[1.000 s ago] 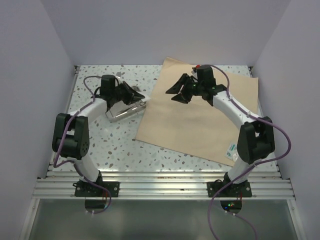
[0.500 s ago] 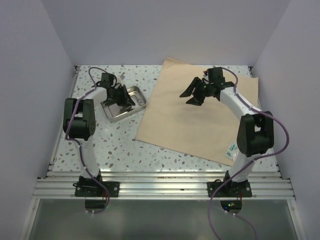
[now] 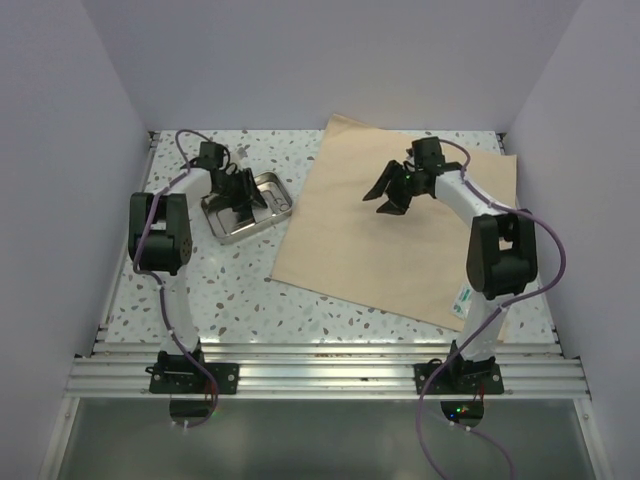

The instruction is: Prepare the surgical pack

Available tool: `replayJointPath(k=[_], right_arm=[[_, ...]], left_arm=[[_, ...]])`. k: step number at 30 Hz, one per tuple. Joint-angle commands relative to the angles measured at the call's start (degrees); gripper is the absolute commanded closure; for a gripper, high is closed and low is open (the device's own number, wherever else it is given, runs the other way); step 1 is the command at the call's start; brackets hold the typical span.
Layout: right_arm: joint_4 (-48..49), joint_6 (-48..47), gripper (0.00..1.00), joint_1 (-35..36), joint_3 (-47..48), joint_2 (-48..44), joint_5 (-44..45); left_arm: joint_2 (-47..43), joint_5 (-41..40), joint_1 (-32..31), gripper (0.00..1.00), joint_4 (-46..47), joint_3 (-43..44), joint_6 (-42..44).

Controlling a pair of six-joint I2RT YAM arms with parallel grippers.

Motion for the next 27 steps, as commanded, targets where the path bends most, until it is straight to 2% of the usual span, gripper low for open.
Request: replayJointPath(k=[1, 4, 7, 9, 17, 21, 25, 27], right_arm=[[-0.7, -1.6, 0.43, -1.8, 4.7, 1.3, 3.0], [-1.2, -1.7, 0.43, -3.9, 7.6, 2.7, 3.8], [-1.7, -2.1, 0.43, -6.3, 9.4, 4.1, 4.7], [-2.4, -2.8, 0.43, -7.4, 10.2, 4.7, 6.1], [-0.7, -4.6, 0.43, -11.9, 11.5, 9.1, 8.9], [1.2, -5.2, 0.44, -12.9, 12.9, 12.0, 8.7], [2.1, -5.4, 0.45, -13.3, 15.3, 15.3, 8.9], [4.2, -5.1, 0.47, -13.5, 15.7, 16.4, 8.1]], left_arm=[[-2.6, -2.3, 0.6, 0.56, -4.0, 1.9, 1.9], [-5.4, -4.8, 0.7, 0.48, -5.0, 0.3, 0.8], [-6.8, -7.8, 0.6, 0.45, -7.4, 0.2, 0.1], [-8.1, -9.9, 0.6, 0.36, -8.3, 0.4, -0.2], [-15.4, -24.3, 0.6, 0.36, -10.6, 2.0, 3.3], [-19.6, -22.3, 0.6, 0.37, -9.5, 0.2, 2.7], [-22.8, -13.7, -0.3, 0.4, -5.2, -5.9, -0.6], [-23.9, -12.2, -2.0, 0.41, -4.1, -7.6, -2.7]])
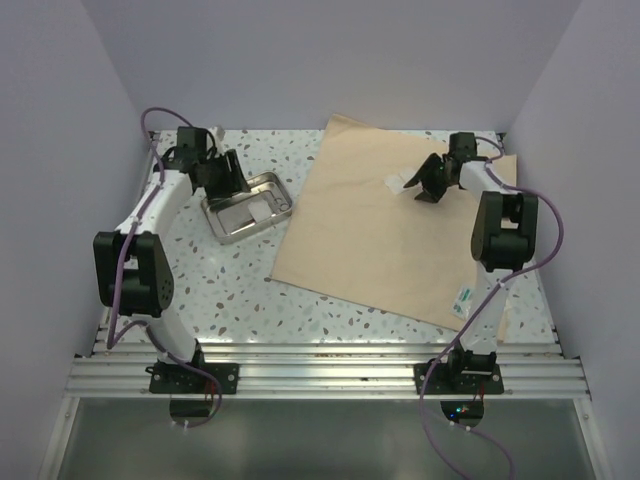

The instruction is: Prepare the surgical pack

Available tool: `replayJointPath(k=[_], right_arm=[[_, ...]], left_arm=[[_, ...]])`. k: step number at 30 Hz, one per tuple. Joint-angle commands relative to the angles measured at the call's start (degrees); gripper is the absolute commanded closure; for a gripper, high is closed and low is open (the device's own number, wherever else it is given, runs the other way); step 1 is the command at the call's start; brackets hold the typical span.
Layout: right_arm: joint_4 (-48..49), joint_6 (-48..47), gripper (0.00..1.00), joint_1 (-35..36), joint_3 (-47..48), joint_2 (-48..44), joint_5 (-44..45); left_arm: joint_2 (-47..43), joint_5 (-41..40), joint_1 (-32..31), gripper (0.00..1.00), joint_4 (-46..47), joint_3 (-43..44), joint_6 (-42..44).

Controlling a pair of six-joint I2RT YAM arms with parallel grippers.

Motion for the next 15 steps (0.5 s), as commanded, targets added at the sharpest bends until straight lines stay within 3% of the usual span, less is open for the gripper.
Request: replayJointPath(k=[1, 8, 15], right_arm=[[4.7, -0.7, 0.48, -0.4, 3.4, 2.0, -0.1], [8.9, 0.9, 0.53, -0.3, 6.6, 7.5, -1.8], [10.5, 3.1, 0.58, 0.0, 6.8, 9.1, -2.5]], left_arm=[[-2.3, 6.2, -2.3, 0.41, 4.3, -4.0, -3.4], [-0.7, 9.0, -8.8, 0.41, 7.4, -3.1, -6.8], [2.0, 9.1, -10.2, 0.42, 6.7, -0.6, -7.1]])
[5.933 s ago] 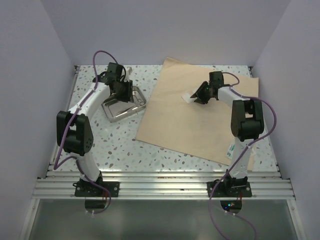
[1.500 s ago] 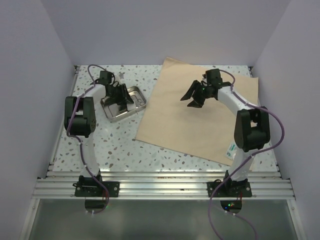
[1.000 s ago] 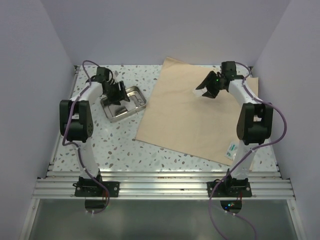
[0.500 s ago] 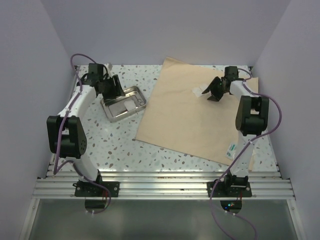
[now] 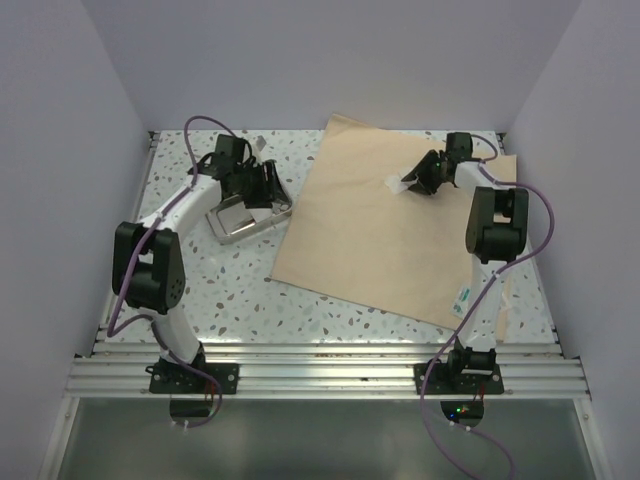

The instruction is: Prepare the surgical pack

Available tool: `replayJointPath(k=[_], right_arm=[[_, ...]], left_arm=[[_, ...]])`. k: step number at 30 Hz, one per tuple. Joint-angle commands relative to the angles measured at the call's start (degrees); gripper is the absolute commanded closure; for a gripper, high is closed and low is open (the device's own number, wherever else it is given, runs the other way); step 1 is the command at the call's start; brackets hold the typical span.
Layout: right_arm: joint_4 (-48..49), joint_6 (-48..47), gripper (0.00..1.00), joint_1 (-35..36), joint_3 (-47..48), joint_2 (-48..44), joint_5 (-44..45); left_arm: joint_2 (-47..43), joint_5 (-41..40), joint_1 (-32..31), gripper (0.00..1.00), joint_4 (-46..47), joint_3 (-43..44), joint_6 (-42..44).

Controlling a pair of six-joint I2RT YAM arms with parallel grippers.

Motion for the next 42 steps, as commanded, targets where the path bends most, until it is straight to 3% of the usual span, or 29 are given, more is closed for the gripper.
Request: replayJointPath(k=[1, 31, 37, 42], right_arm=[[2.2, 1.6, 0.59, 0.3, 0.6, 0.8, -0.5], [0.4, 2.0, 0.71, 2.3, -5.4, -3.4, 2.6], [-0.6, 0.7, 0.99, 2.3, -1.8, -0.2, 2.0], [0.7, 1.8, 1.0, 2.7, -0.3, -1.6, 0.3]], left_arm=[[1.2, 0.6, 0.4, 0.42, 1.8, 3.5, -0.7], [3.5, 1.4, 0.4, 0.43, 1.1, 5.1, -1.0], [3.3, 1.3, 0.4, 0.42, 0.9, 4.9, -0.7], [3.0, 1.4, 0.4, 0.43, 1.2, 4.1, -0.9]])
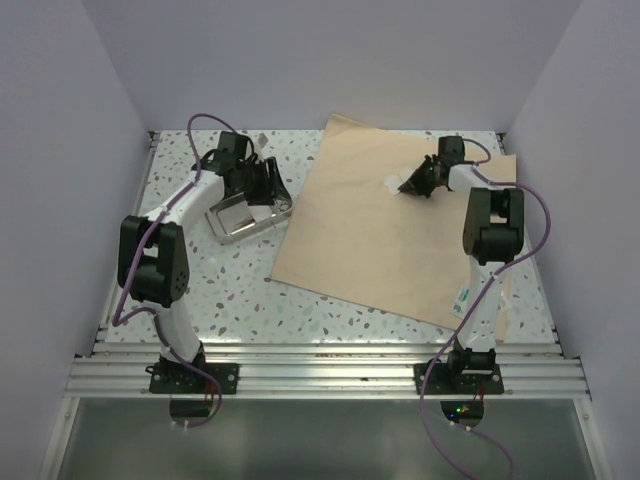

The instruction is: Prepare the surgical pack

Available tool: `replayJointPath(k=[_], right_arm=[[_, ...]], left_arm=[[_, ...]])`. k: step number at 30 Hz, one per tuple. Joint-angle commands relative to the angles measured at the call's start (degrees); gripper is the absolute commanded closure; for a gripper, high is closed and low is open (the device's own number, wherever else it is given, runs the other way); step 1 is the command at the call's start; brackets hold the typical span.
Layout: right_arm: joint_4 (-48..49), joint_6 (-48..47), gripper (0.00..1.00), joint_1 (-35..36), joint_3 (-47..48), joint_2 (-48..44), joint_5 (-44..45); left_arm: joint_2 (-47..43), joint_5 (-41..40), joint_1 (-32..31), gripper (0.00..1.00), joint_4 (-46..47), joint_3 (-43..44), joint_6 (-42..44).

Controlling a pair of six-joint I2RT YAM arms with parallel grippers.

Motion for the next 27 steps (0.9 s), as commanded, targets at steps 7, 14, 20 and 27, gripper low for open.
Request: replayJointPath(k=[7, 14, 20, 27], right_arm=[[-0.7, 1.2, 1.0, 2.0, 7.7, -1.8, -1.1], [-1.1, 1.9, 1.0, 1.3, 15.6, 1.9, -0.7], [-1.8, 2.8, 1.0, -0.6, 17.8, 3.3, 0.6], [0.7, 2.9, 1.0, -2.3, 9.9, 0.9, 1.2]], left_arm=[[-0.7, 1.0, 0.3, 0.43, 1.7, 0.9, -0.7], [-0.8, 1.1, 0.3, 0.43, 1.5, 1.0, -0.6], [-0.6, 1.3, 0.3, 0.43, 1.3, 1.0, -0.4], [-0.2, 1.7, 0.3, 0.43, 1.3, 1.2, -0.1]])
